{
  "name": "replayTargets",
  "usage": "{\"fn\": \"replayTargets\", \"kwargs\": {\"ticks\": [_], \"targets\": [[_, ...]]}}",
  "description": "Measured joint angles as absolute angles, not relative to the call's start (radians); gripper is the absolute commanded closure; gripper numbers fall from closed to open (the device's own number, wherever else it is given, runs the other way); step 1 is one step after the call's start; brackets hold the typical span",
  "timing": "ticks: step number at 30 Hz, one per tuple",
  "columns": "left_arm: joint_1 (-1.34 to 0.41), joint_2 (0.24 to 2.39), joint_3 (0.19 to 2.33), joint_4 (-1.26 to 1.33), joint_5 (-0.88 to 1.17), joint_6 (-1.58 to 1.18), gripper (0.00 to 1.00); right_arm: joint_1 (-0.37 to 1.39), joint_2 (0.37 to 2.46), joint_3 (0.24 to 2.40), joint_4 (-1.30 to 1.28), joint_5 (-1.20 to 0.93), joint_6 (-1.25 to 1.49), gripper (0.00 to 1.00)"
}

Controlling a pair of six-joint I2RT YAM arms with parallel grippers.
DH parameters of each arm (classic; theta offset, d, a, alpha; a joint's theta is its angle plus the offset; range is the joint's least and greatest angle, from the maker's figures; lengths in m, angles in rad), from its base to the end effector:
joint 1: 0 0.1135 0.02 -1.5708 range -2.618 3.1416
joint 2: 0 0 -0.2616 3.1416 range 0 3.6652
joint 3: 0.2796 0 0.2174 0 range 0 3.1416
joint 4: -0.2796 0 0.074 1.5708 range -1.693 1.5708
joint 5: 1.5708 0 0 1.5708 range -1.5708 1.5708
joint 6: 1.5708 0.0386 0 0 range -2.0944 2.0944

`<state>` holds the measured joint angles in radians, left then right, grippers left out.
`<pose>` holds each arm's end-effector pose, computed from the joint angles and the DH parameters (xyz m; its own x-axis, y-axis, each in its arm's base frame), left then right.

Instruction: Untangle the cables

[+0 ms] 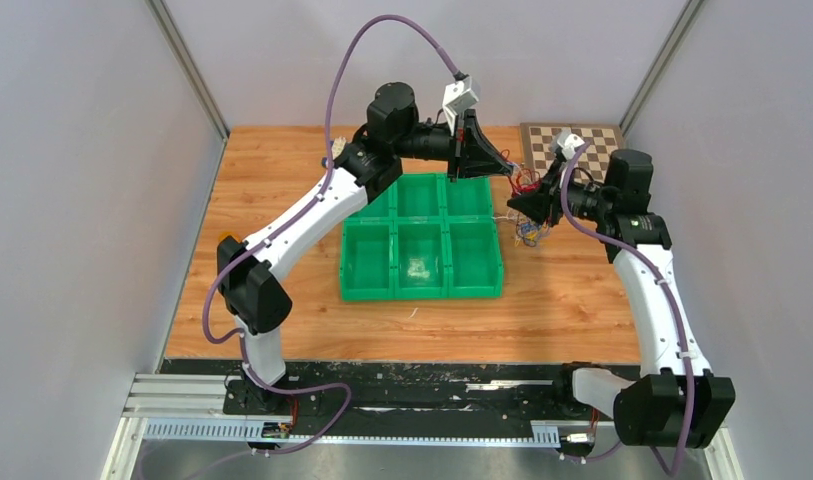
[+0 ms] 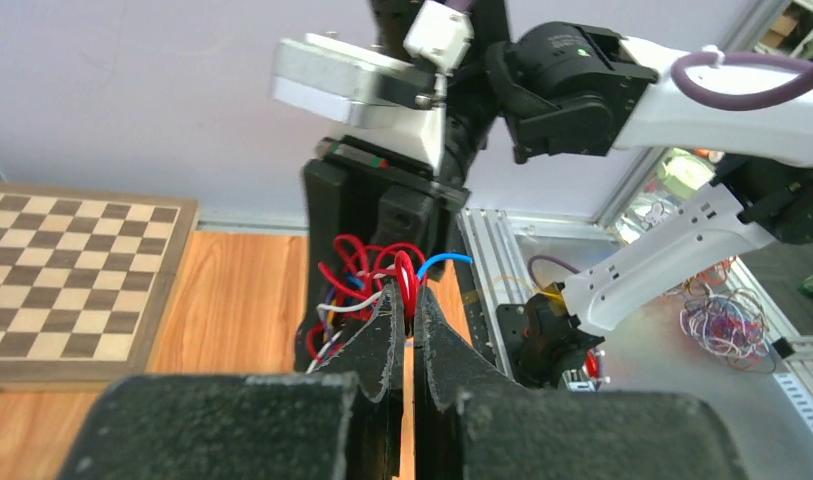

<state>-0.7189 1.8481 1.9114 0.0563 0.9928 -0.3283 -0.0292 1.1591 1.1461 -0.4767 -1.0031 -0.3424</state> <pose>0.2728 -0.2817 0.4495 -0.2328 -0.0304 -0.9721 0.9619 -0.1546 -0.2255 0.2095 0.0264 0.3659 -0.1984 -0.1748 -0.9644 -0.8436 0.5313 0.0773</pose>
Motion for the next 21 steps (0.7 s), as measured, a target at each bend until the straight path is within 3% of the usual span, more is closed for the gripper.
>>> {"fn": "replayTargets", "kwargs": {"ticks": [5, 7, 8, 10, 12, 16, 21], "targets": [[-0.678, 1.858, 1.911, 0.048, 0.947, -0.359, 1.00, -0.064, 1.088, 1.100, -0.465, -0.998, -0.341, 1.00], [-0.656, 1.858, 1.911, 0.027, 0.918, -0.353, 0.80, -0.069, 1.057, 1.100, -0.466, -1.007, -0.341, 1.00], [-0.648, 1.858, 1.911, 0.013, 0.907, -0.347, 0.60, -0.069, 1.050, 1.102, -0.467, -1.015, -0.341, 1.00], [-0.638, 1.858, 1.909, -0.005, 0.886, -0.327, 0.41, -0.070, 1.048, 1.114, -0.484, -1.029, -0.336, 1.00], [-0.619, 1.848, 1.895, -0.005, 0.881, -0.312, 0.29, -0.081, 1.058, 1.122, -0.511, -1.044, -0.319, 1.00], [-0.584, 1.771, 1.758, 0.008, 0.906, -0.297, 0.21, -0.089, 1.088, 1.133, -0.542, -1.079, -0.280, 1.00], [-0.590, 1.713, 1.639, 0.056, 0.944, -0.306, 0.21, -0.089, 1.093, 1.133, -0.563, -1.109, -0.262, 1.00]]}}
